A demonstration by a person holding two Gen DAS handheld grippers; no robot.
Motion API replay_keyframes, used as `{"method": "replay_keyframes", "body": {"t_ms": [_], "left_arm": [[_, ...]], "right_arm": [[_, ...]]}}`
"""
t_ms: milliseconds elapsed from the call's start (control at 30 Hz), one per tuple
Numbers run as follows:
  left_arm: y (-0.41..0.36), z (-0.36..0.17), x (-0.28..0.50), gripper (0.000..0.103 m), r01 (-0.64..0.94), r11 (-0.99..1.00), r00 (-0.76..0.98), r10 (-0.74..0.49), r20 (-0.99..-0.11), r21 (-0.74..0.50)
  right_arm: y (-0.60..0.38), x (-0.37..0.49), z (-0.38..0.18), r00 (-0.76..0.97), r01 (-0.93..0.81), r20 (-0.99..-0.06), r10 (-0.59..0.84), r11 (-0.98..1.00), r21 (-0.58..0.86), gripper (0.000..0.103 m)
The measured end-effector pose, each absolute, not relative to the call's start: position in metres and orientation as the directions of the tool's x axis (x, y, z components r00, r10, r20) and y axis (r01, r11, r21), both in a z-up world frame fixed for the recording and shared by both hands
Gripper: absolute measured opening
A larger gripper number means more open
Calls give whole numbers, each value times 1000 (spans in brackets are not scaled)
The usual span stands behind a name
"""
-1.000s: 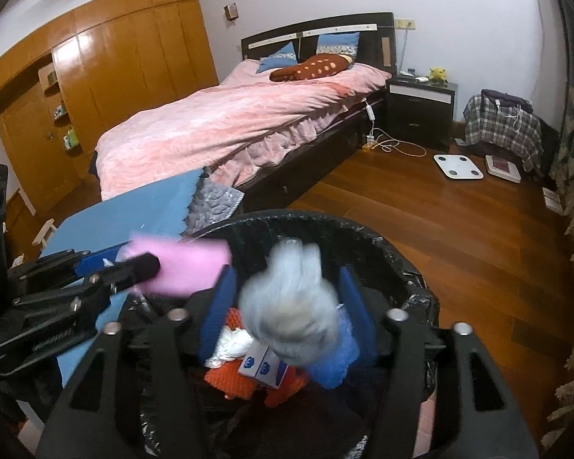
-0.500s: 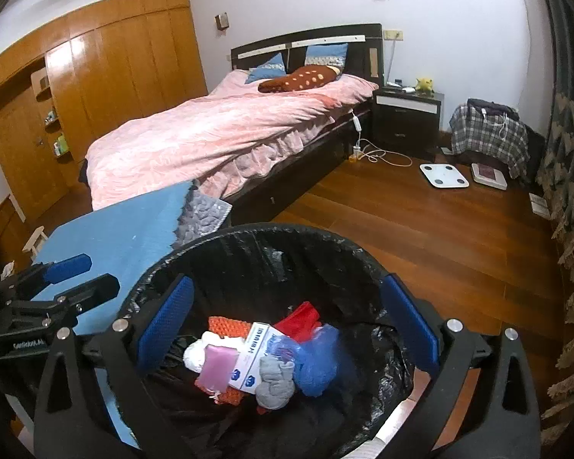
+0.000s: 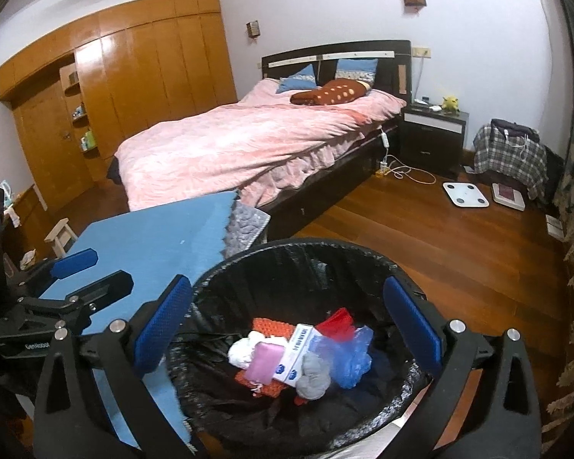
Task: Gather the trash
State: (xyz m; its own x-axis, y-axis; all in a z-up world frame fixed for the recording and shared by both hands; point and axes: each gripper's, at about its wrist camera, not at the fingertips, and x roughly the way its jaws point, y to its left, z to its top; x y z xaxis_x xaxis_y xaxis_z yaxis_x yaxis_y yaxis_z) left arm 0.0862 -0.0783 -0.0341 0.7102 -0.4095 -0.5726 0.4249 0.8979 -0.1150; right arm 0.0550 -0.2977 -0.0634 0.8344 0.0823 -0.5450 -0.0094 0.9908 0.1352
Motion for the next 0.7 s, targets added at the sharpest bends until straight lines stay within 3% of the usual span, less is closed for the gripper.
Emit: {"method": "replay_keyframes", "body": {"t_ms": [700], "left_arm": [[-50, 11, 43, 97, 377, 922, 786, -370, -495, -90]], "right_arm": [[-264, 20, -14, 862, -84, -492, 123, 991, 99, 98]]}}
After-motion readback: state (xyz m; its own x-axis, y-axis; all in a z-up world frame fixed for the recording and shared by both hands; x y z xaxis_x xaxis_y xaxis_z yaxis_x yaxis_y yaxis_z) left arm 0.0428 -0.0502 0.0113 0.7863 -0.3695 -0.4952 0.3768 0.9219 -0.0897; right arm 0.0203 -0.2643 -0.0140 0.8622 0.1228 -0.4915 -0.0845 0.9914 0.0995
